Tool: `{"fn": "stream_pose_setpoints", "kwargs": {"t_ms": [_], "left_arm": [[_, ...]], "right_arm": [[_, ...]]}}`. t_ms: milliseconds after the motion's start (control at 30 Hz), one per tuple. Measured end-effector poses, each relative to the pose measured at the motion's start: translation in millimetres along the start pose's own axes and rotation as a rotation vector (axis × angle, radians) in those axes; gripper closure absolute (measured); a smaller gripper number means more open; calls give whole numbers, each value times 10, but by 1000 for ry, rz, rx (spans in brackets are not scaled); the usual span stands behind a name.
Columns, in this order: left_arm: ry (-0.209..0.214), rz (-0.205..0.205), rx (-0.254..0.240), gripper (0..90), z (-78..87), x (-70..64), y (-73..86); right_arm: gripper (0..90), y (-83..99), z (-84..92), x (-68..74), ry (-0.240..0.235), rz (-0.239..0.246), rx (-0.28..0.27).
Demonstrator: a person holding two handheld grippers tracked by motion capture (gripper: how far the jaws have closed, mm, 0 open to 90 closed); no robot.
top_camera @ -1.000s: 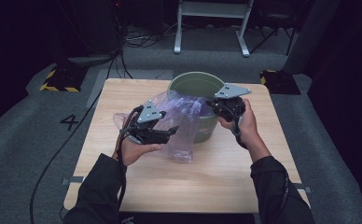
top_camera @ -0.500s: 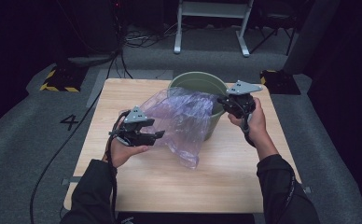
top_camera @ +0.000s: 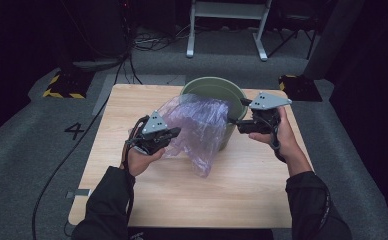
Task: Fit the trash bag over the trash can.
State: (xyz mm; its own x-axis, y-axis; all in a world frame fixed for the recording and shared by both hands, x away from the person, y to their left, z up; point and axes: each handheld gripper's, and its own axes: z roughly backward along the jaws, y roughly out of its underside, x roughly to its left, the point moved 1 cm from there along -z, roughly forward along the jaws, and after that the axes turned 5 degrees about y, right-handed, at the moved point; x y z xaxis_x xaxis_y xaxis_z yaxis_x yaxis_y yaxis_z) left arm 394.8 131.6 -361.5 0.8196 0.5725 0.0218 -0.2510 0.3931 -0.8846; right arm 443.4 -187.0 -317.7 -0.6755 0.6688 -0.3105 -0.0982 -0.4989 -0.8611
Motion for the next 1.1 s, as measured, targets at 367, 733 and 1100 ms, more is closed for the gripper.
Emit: {"fn": "stream_pose_setpoints", "kwargs": {"t_ms": [367,733,1100], "left_arm": [[-1,-11,-51,897,70,-70,-223],[4,-44,-72,897,-52,-170,-515],[22,-62,-96,861,-52,-257,-654]], "right_arm": [[285,-12,291,248,26,151,-26],[240,-177,258,728,-123,127,-109],[876,-137,-38,630,-5,72,-19]]}}
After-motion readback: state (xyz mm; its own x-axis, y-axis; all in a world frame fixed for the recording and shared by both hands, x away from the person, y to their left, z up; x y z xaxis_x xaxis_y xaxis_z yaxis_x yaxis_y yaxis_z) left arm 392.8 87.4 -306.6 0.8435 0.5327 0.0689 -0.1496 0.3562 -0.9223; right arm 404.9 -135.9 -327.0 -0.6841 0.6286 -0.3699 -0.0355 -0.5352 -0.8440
